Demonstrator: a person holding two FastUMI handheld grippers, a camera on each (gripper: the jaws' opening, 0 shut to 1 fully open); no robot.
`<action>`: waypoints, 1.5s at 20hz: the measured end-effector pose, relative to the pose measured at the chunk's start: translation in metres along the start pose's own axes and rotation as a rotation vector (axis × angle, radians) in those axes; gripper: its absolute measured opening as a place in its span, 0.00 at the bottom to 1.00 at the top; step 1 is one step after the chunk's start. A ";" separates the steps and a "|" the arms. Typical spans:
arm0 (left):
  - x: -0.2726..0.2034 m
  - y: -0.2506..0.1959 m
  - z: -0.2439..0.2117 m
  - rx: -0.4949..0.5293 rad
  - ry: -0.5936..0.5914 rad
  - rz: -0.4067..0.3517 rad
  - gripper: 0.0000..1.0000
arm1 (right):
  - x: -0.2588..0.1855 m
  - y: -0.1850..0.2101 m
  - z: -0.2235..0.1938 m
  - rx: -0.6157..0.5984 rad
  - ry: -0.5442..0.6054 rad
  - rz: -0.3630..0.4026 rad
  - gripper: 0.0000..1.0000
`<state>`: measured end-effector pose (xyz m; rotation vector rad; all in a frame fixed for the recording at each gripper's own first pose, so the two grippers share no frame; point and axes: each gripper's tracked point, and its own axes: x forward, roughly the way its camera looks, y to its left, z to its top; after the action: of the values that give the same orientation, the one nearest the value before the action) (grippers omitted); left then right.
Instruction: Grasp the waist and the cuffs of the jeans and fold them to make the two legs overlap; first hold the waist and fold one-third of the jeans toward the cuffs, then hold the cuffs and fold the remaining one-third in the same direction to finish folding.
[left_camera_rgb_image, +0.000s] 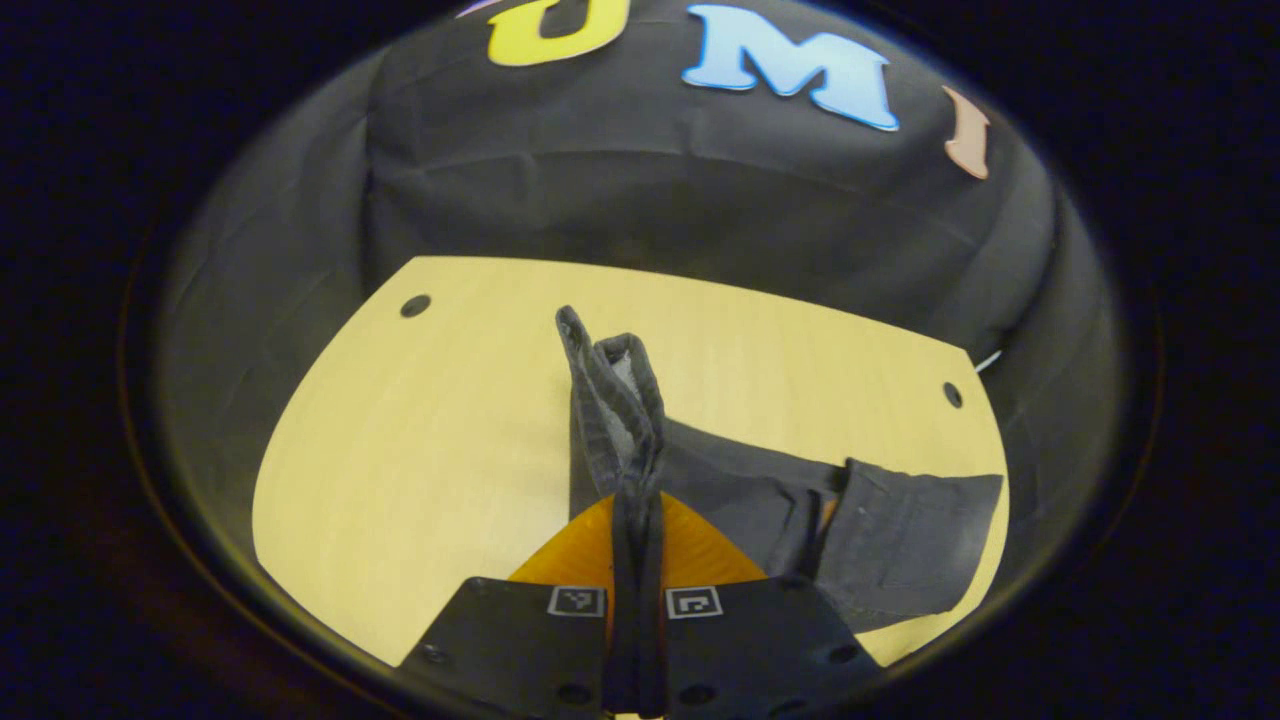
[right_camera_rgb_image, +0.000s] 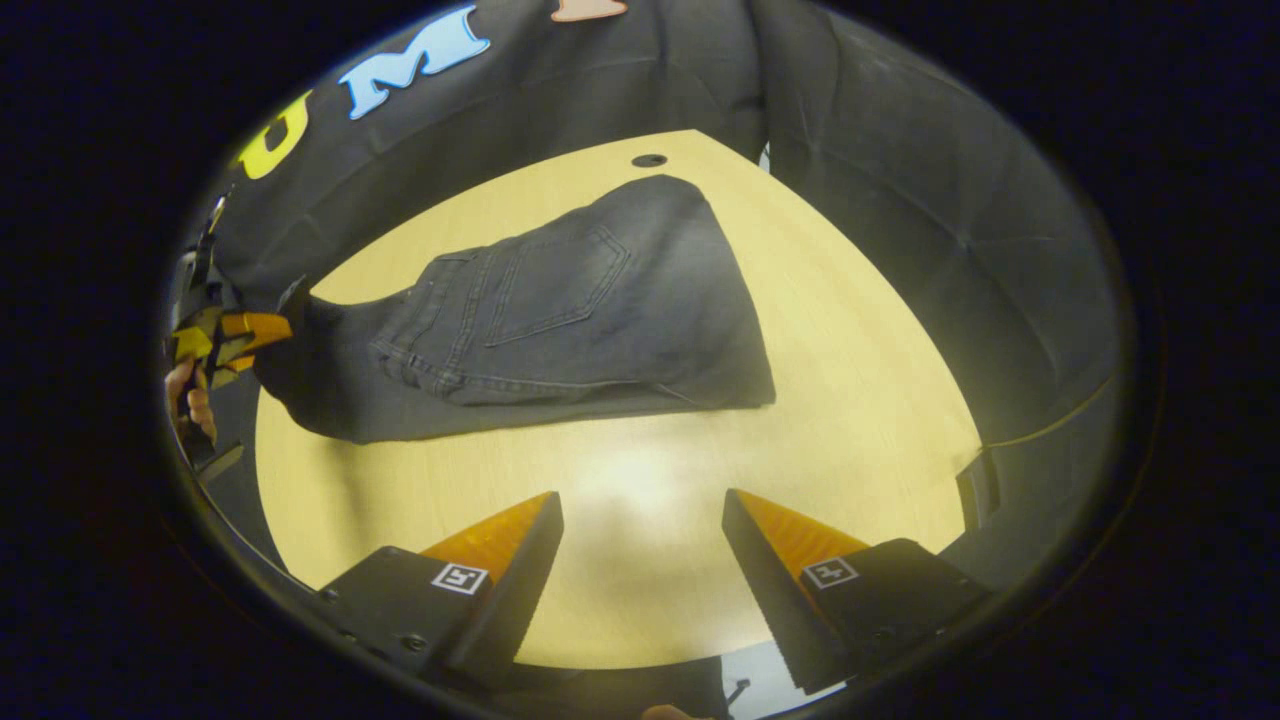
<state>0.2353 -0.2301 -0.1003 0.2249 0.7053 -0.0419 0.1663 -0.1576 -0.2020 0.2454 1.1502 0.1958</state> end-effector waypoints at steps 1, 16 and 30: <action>-0.017 -0.039 0.028 0.023 -0.022 -0.048 0.08 | -0.002 -0.004 0.000 0.012 -0.006 0.008 0.98; -0.028 -0.346 -0.123 0.513 0.139 -0.295 0.08 | -0.036 -0.117 -0.001 0.101 -0.019 0.037 0.98; 0.002 -0.346 -0.163 0.546 0.236 -0.248 0.57 | -0.026 -0.169 0.023 0.164 -0.030 0.119 0.97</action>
<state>0.0938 -0.5316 -0.2882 0.6722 0.9462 -0.4548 0.1815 -0.3285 -0.2197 0.4611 1.1240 0.2024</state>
